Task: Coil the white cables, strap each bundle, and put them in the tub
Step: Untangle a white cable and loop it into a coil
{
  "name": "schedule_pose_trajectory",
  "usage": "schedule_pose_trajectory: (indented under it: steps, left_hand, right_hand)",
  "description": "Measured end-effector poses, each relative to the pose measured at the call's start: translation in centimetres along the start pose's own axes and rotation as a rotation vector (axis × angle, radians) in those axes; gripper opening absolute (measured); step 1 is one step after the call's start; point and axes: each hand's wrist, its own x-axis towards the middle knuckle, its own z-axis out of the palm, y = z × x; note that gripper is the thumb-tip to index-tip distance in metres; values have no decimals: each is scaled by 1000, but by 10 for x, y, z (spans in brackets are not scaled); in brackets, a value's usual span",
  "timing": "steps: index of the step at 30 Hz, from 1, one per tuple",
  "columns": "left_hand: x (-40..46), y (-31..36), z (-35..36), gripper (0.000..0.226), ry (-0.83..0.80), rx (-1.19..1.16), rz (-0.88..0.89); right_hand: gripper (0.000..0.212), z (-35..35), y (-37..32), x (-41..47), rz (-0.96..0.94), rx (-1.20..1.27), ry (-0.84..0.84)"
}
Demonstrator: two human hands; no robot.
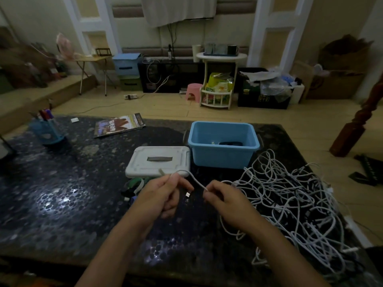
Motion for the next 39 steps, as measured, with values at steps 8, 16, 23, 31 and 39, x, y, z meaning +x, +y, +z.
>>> schedule_pose_trajectory:
  steps: [8,16,23,31,39]
  left_hand:
    - [0,-3,9,38,-51,20,-29]
    - [10,-6,16,59,279,128,147]
    - [4,12,16,48,262,-350,246]
    - [10,1,7,46,226,177,106]
    - [14,-23,10,53,5,712,160]
  right_hand:
    - [15,3,-19,-6,-136,-9,37]
    - [21,12,-20,-9,-182,-234,-104]
    - [20,4,0,-8,-115,-448,40]
    - [20,-7,-37,-11,-182,160,92]
    - [26,-9,-54,-12,-268,206,79]
